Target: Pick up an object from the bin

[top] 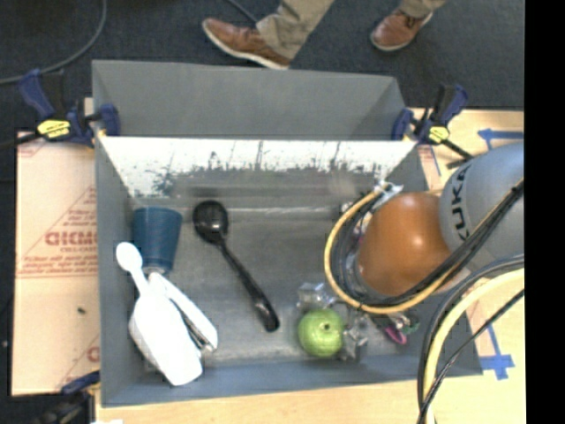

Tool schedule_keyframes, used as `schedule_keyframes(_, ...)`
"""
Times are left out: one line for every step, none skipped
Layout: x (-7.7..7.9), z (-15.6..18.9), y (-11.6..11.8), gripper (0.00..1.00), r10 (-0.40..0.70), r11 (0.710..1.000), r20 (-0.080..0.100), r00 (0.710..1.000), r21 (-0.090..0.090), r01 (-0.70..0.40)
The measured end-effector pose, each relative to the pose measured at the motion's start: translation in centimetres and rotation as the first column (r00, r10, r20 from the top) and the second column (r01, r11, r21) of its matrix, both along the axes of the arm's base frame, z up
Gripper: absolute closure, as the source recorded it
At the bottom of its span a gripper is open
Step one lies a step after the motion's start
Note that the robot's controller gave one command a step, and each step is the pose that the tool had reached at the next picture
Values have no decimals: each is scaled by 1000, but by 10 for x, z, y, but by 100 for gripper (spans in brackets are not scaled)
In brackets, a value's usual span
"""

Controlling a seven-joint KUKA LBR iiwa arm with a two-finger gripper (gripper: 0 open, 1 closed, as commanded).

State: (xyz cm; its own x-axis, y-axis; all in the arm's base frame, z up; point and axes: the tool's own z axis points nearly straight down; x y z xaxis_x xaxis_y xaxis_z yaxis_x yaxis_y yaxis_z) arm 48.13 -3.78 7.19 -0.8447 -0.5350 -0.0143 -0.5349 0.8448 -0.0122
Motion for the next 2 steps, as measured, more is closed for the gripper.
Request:
schedule_keyframes(-3,1,15,100,-50,999,3,999,3,50)
schedule_keyframes(-3,1,15,100,-50,999,3,999,3,50)
